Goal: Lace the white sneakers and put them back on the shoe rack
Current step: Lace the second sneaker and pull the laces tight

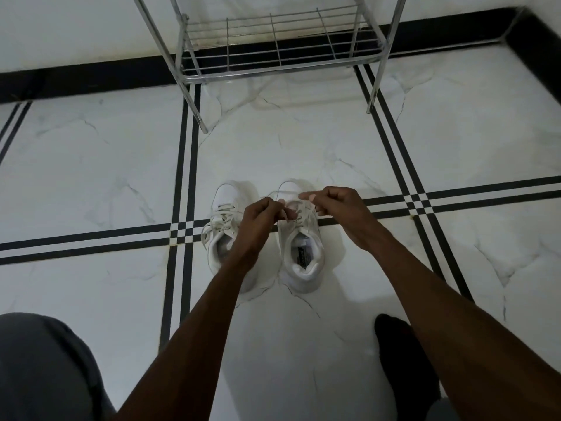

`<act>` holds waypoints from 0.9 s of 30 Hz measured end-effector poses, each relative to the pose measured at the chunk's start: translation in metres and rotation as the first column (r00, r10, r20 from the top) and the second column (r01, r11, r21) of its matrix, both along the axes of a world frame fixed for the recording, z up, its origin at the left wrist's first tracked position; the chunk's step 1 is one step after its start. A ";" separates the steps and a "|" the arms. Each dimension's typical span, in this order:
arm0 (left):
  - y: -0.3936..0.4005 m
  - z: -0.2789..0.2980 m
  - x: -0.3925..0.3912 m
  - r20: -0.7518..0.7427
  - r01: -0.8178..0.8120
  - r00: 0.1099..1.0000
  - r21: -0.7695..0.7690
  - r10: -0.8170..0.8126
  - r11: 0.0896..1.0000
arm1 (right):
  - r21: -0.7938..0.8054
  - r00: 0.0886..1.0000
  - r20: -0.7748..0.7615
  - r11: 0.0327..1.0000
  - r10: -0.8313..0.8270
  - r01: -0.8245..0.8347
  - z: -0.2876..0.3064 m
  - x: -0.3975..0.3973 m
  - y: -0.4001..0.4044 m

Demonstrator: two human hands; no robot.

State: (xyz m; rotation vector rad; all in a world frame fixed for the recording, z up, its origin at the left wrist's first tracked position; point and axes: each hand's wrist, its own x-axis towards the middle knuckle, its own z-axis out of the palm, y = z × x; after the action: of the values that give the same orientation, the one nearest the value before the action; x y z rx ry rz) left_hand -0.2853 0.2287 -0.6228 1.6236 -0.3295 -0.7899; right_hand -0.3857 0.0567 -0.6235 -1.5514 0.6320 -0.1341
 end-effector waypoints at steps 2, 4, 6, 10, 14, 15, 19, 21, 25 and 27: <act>-0.003 -0.007 -0.001 -0.031 -0.057 0.998 -0.020 0.056 0.998 | 0.094 1.000 0.018 0.995 -0.014 0.013 0.003 0.002 0.003; -0.006 -0.012 -0.001 -0.063 -0.089 0.994 -0.036 0.087 0.995 | 0.100 1.000 -0.026 0.995 -0.016 0.018 0.006 0.004 0.005; -0.008 -0.016 -0.002 -0.077 -0.098 0.993 -0.037 0.094 0.995 | 0.043 0.998 -0.070 0.999 0.007 -0.004 0.005 0.005 0.008; -0.013 -0.021 -0.004 -0.023 -0.071 0.997 -0.032 0.071 0.997 | 0.010 0.998 -0.059 1.000 0.021 -0.020 -0.005 0.007 0.010; -0.011 -0.025 -0.003 0.062 -0.030 0.998 -0.025 0.032 0.999 | -0.022 0.998 -0.064 0.999 0.028 -0.030 -0.010 0.007 0.012; -0.011 -0.025 -0.003 0.083 -0.019 0.996 -0.020 0.020 1.000 | -0.038 0.997 -0.070 0.999 0.032 -0.034 -0.011 0.008 0.012; -0.014 -0.023 -0.005 0.143 0.032 0.989 -0.010 -0.030 0.999 | -0.106 0.995 -0.079 0.992 0.065 -0.074 -0.011 0.012 0.012; -0.014 -0.023 -0.004 0.165 0.043 0.985 -0.019 -0.039 0.999 | -0.105 0.993 -0.089 0.990 0.083 -0.092 -0.010 0.014 0.011; -0.014 -0.022 -0.002 0.220 0.062 0.974 -0.009 -0.059 0.998 | -0.096 0.996 -0.091 0.995 0.006 -0.015 -0.009 0.015 0.013; -0.014 -0.022 -0.002 0.267 0.075 0.961 0.010 -0.074 0.997 | -0.079 0.991 -0.114 0.995 -0.070 0.061 -0.011 0.017 0.014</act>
State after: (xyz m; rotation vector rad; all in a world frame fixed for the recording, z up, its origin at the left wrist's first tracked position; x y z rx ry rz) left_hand -0.2877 0.2144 -0.6443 1.7280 -0.5857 -0.6261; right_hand -0.3692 0.0703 -0.6342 -1.6202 0.7783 -0.1184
